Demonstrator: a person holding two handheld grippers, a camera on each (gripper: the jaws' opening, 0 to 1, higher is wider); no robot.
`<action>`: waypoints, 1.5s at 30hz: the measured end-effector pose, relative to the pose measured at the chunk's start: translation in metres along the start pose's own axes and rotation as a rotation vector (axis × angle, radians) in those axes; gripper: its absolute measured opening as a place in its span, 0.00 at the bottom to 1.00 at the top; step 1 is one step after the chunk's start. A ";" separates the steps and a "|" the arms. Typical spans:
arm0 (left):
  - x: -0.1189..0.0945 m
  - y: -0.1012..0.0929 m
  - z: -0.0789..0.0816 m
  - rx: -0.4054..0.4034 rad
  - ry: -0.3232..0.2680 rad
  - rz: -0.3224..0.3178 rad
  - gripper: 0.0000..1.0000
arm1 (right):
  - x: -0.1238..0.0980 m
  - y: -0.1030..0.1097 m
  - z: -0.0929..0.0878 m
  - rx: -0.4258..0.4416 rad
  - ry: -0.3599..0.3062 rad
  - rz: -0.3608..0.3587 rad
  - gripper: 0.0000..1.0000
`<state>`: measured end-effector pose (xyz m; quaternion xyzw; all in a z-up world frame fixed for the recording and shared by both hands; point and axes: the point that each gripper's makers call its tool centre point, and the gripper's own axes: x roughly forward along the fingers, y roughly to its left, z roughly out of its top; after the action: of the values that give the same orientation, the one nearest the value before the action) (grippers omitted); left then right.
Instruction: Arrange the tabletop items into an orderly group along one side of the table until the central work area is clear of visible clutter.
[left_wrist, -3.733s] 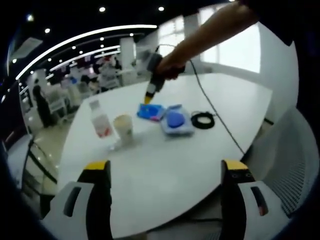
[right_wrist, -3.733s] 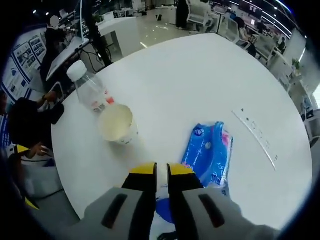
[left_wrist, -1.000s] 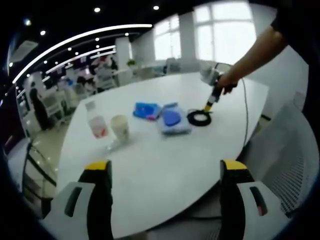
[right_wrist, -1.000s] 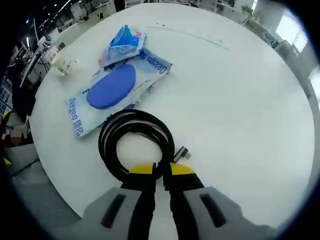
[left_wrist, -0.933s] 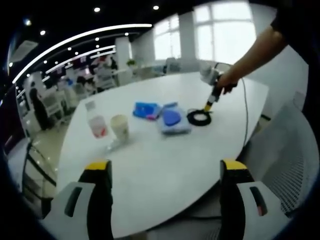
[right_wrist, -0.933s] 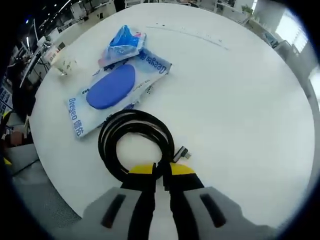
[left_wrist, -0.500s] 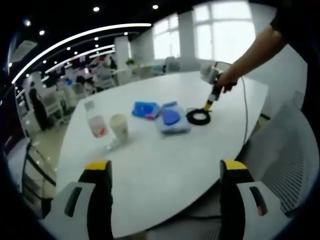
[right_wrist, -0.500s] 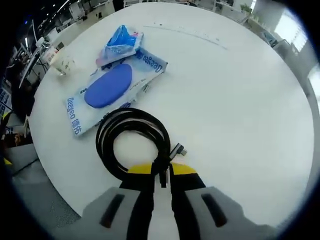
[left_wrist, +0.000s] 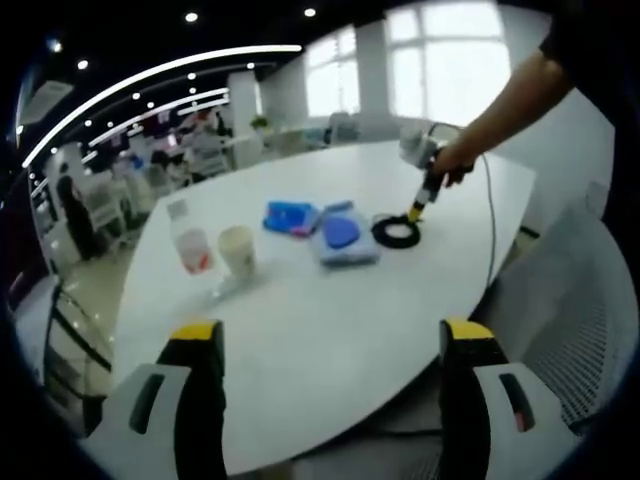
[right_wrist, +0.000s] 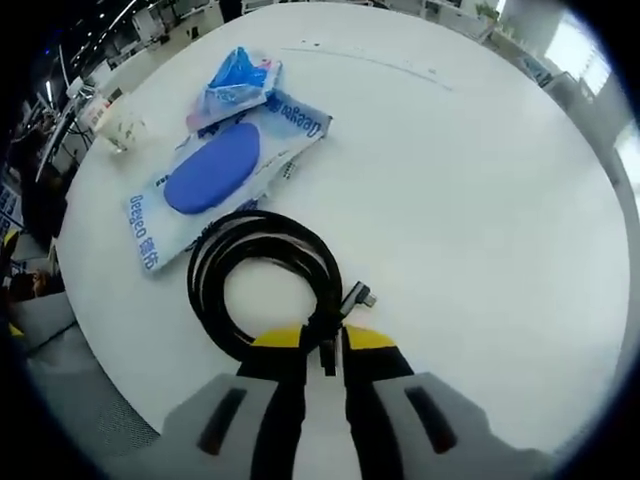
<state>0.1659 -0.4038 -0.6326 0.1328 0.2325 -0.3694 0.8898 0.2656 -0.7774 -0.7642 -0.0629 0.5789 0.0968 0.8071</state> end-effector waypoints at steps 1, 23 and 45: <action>0.000 0.000 0.000 0.000 0.001 0.000 0.85 | 0.000 0.000 0.000 0.001 -0.002 0.000 0.13; 0.001 0.002 -0.003 0.002 0.023 0.010 0.85 | 0.012 0.000 0.001 -0.016 0.028 -0.007 0.14; 0.000 -0.001 -0.001 0.013 0.003 -0.008 0.85 | -0.003 -0.010 -0.037 0.012 0.070 -0.015 0.13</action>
<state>0.1649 -0.4041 -0.6334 0.1381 0.2320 -0.3744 0.8871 0.2324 -0.7952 -0.7732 -0.0656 0.6069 0.0851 0.7874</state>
